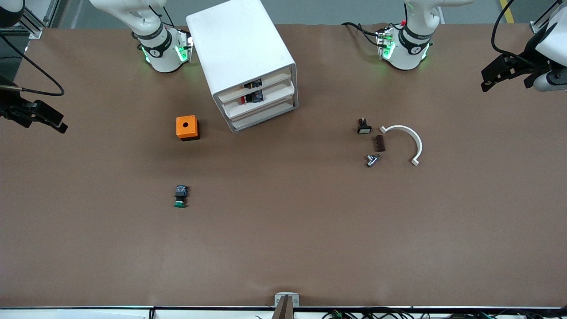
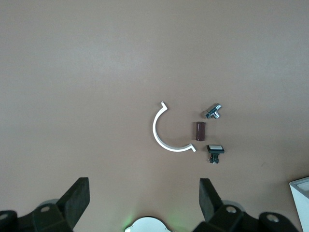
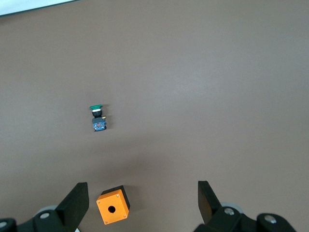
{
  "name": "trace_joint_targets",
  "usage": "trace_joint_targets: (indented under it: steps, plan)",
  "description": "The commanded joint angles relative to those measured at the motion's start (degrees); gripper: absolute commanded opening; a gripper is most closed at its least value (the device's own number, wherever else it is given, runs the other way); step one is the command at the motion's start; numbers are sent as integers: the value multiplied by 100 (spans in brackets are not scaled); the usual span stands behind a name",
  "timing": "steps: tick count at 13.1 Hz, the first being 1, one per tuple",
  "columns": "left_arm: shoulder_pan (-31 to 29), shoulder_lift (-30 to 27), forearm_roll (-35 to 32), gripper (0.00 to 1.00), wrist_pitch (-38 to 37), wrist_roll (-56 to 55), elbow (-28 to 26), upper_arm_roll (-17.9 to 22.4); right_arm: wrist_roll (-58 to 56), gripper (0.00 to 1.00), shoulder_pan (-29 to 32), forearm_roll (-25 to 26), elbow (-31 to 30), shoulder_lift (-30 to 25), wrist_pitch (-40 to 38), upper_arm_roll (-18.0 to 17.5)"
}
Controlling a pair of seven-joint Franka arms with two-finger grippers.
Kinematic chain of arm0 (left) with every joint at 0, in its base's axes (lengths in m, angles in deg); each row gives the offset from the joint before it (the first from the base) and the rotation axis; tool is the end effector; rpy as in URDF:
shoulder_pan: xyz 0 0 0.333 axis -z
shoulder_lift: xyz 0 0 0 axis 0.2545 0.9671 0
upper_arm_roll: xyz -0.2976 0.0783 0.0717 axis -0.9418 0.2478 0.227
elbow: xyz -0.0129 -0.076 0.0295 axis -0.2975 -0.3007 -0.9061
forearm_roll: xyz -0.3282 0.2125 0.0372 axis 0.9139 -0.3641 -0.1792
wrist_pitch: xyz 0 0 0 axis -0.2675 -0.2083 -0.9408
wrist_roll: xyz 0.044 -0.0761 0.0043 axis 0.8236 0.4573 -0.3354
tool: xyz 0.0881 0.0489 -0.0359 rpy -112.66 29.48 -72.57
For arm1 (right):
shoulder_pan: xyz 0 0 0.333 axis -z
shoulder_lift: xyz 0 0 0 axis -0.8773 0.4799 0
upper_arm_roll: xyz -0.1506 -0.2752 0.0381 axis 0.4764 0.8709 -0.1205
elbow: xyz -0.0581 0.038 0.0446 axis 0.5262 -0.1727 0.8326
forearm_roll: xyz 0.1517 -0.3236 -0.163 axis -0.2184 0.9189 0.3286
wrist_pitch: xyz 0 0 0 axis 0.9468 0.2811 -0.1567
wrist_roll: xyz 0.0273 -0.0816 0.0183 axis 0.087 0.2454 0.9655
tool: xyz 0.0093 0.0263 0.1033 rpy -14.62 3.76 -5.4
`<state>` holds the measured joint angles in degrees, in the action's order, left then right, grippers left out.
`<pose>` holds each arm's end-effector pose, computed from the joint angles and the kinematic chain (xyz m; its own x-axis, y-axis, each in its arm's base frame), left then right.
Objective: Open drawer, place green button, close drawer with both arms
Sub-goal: 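Reach the left gripper to the white cabinet's drawer front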
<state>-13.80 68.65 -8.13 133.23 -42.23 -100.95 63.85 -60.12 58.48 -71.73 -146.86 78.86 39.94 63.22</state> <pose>0.4949 -0.0474 0.6611 0.9988 0.0430 -0.0254 0.0416 -0.9977 -0.0542 0.5431 -0.0336 0.6121 0.9788 -0.1891 0.0784 -0.1877 -0.9819 -0.0244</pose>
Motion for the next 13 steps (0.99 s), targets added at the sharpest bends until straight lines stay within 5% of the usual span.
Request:
trace_joint_targets:
  steps: [1,3,10,13]
  plan:
    - [-59,59,-7,100,-123,80,146,-19,-70,100,82,70,-80,-140,-27,-58]
    - [-59,146,-7,100,-123,106,242,-10,-70,100,82,70,-80,-141,-36,-58]
    - [169,1744,334,100,270,-42,568,-115,-78,100,91,70,-80,-158,-80,-58]
    - [652,2596,388,100,457,-1513,594,-115,-78,100,91,70,-89,-167,-80,-58]
